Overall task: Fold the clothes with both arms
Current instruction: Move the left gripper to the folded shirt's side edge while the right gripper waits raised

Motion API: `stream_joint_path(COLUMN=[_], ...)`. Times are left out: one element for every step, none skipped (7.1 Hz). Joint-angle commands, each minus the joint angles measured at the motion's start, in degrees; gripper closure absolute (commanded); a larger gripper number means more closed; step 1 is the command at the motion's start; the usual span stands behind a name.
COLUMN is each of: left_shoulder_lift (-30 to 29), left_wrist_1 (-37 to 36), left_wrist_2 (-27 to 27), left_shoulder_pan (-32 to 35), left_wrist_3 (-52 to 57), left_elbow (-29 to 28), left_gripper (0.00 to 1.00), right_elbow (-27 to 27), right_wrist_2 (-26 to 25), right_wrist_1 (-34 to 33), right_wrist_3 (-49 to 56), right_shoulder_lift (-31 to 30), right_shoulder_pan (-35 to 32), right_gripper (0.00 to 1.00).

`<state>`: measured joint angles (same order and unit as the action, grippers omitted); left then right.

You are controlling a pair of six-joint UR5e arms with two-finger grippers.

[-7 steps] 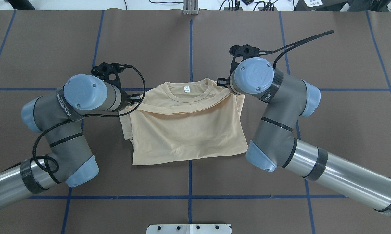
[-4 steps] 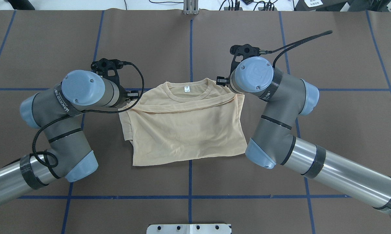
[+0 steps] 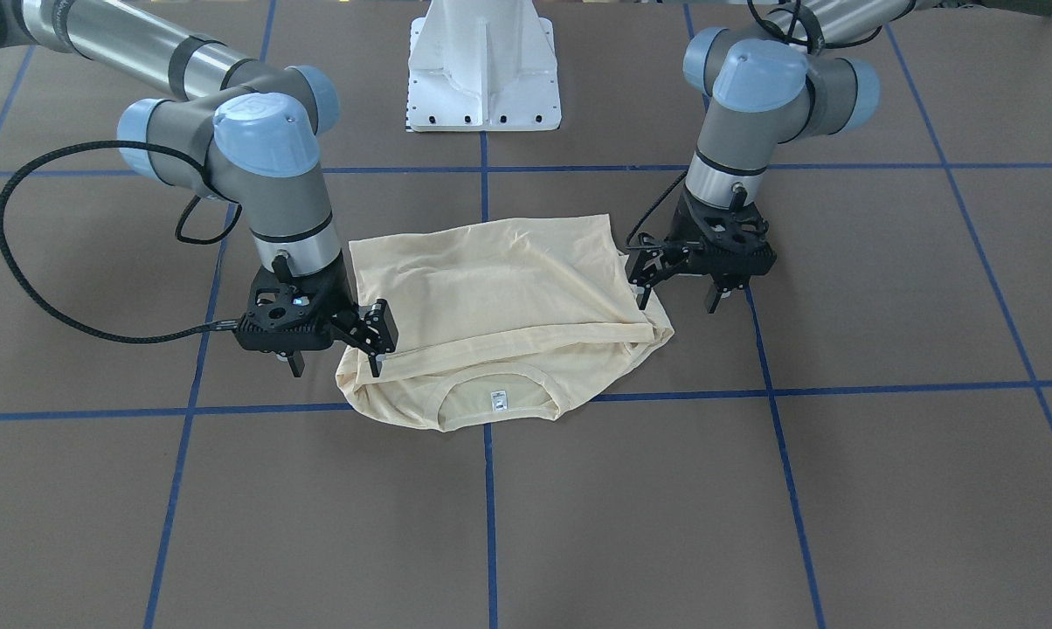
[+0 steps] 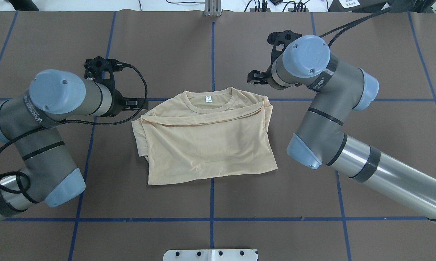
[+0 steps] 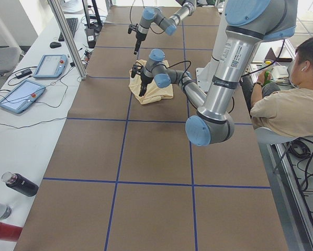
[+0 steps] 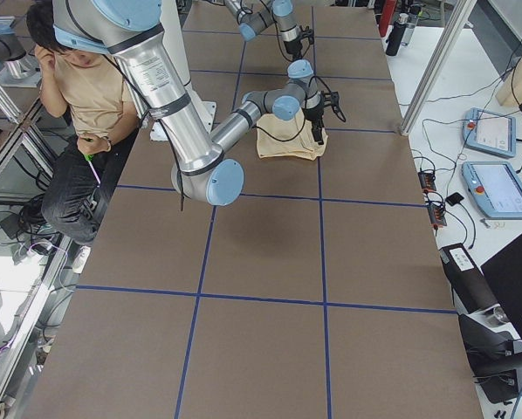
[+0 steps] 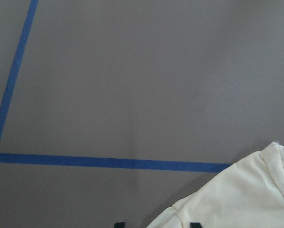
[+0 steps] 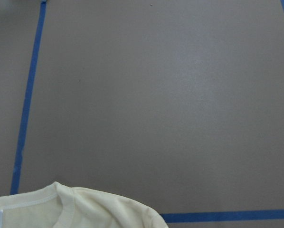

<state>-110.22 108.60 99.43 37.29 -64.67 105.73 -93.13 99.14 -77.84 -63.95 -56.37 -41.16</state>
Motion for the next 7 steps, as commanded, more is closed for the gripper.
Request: stream_joint_path(left_shoulder_lift=[5.0,6.84,7.12,7.21,7.13,7.04,6.95], left_wrist_1=[2.03,6.66,7.58,7.59,7.68,7.68,7.76], left_wrist_2=[0.6,-0.54,-3.42,-5.28,-5.64,-5.56,-5.56], left_shoulder_pan=[-4.21,-8.07,-12.54,-15.98,-17.93,-18.56,-18.65], left_wrist_3=[-5.08,-10.51,-13.87,-17.13,-18.46,-18.74,-18.74], left_elbow=[4.12,4.13,4.05,3.78,3.43,3.17,3.17], left_gripper=[0.0,0.0,0.0,0.01,0.12,0.25,0.33], right_elbow=[-2.14,-2.06,-2.14,-2.14,-2.14,-2.14,-2.14], right_wrist_2=[2.99,3.17,3.17,3.17,3.17,3.17,3.17], right_wrist_1=[0.06,0.06,0.06,0.14,0.14,0.14,0.14], right_wrist_3=[5.49,5.85,5.94,5.94,5.94,5.94,5.94], right_shoulder_lift=[-2.86,-2.96,-2.96,-2.96,-2.87,-2.87,-2.87], right_shoulder_pan=[-3.3,-3.74,-3.75,-3.75,-3.75,-3.75,-3.75], right_gripper=[0.0,0.0,0.0,0.0,0.0,0.0,0.0])
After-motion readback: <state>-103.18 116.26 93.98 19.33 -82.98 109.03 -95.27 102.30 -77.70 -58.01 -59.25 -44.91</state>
